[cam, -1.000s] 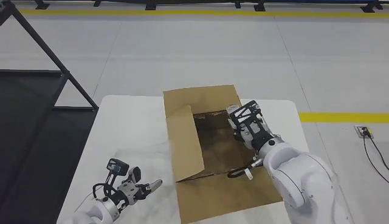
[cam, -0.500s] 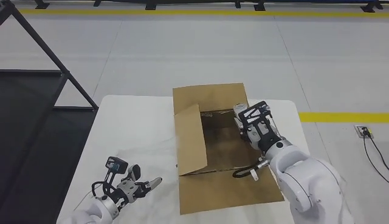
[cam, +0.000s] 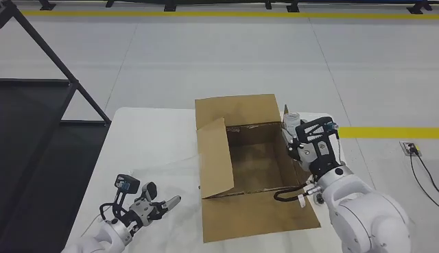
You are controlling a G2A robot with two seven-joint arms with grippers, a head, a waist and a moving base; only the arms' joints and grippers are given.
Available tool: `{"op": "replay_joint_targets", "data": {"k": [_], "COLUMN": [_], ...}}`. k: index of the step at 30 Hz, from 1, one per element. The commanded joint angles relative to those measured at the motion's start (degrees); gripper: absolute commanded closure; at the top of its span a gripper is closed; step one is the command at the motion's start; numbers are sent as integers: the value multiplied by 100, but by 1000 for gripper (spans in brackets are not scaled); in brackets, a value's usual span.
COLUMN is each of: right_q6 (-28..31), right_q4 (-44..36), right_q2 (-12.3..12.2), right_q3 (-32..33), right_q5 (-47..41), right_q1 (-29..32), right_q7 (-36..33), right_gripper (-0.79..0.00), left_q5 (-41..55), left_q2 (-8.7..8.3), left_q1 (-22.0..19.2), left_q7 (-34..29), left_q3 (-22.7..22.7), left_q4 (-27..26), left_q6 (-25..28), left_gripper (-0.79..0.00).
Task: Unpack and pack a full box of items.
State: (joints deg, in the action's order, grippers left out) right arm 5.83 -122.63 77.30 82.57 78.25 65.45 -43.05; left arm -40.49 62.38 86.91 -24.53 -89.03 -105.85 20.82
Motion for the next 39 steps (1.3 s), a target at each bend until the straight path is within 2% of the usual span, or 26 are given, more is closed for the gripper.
{"op": "replay_joint_targets", "data": {"k": [1,10,16,27,33,39], "right_q6": [-29,-157,-186,-210,74,396], "right_q4": [-19,44,422,1530,2198,2468], "right_q2": [-6,-43,-67,-113,-142,-167], "right_q3": [54,440,660,856,732,579], "right_q5": [-32,-276,-560,-971,-1175,-1361], "right_q1": [45,281,287,-164,-549,-710], "right_q7": [20,151,161,63,-116,-55], "right_gripper": [0,0,0,0,0,0], "left_q5": [9,7,26,13,-3,78], "left_q2": [-1,-10,-15,-24,-27,-26], "left_q1": [-6,-27,15,93,129,177], "left_q7": [-6,-19,57,105,178,374], "left_q3": [3,26,0,-26,-52,-144], "left_q4": [-5,-37,-121,-228,-278,-377], "left_q6": [-9,-7,-1,-27,-63,-81], "left_gripper": [-785,-785,-785,-785,-785,-785]}}
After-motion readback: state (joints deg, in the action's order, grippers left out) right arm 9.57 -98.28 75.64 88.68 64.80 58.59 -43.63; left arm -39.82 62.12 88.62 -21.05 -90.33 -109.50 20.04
